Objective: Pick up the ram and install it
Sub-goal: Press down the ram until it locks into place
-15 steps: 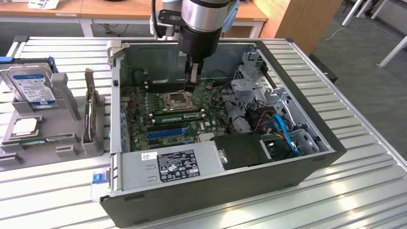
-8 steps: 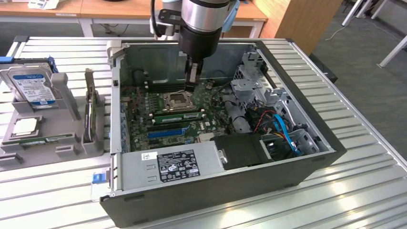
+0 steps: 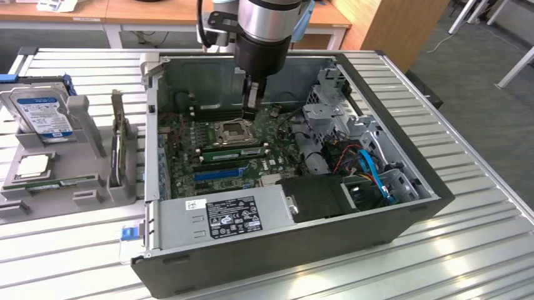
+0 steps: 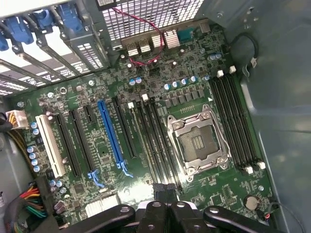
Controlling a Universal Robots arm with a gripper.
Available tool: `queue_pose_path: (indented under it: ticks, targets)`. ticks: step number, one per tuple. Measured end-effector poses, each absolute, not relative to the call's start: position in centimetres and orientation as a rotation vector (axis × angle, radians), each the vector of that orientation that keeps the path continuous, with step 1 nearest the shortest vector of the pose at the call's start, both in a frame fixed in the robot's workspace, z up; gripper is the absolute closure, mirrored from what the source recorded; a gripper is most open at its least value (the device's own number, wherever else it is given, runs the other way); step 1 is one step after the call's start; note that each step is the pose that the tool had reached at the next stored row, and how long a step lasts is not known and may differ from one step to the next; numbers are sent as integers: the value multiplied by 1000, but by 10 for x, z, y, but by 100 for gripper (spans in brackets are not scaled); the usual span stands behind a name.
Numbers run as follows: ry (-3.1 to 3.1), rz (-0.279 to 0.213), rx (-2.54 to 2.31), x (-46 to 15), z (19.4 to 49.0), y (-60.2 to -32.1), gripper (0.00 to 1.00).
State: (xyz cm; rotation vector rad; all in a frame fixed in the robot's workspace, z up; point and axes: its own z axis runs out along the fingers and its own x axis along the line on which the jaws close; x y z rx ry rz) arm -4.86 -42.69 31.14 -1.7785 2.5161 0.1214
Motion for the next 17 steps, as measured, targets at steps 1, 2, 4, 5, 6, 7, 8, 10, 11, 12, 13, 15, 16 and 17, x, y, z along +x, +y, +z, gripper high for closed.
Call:
queue_pose_path:
  ticks: [1,2,4,5,6,7,8,10,11,12,13,15,16,17]
  targets:
    - [2518,121,-1776,-49,311,-427,90]
    - [2519,121,-1775,-49,311,-427,90]
    - [2519,121,-1775,-49,311,-427,90]
    - [2519,121,-1775,-49,311,-427,90]
    - [2519,121,-1775,-49,311,-427,90]
    - [2519,121,-1775,-49,311,-427,90]
    - [2519,121,-1774,-49,311,-427,90]
    - [2521,121,-1771,-49,311,-427,90]
    - [2523,121,-1769,-49,311,-427,90]
    - [2525,121,-1766,-49,311,-427,90]
    - [2527,121,-1762,-49,311,-427,90]
    - [2532,121,-1754,-49,311,-427,90]
    - [2535,120,-1749,-49,311,-427,90]
    - [2539,120,-1744,-49,311,-427,90]
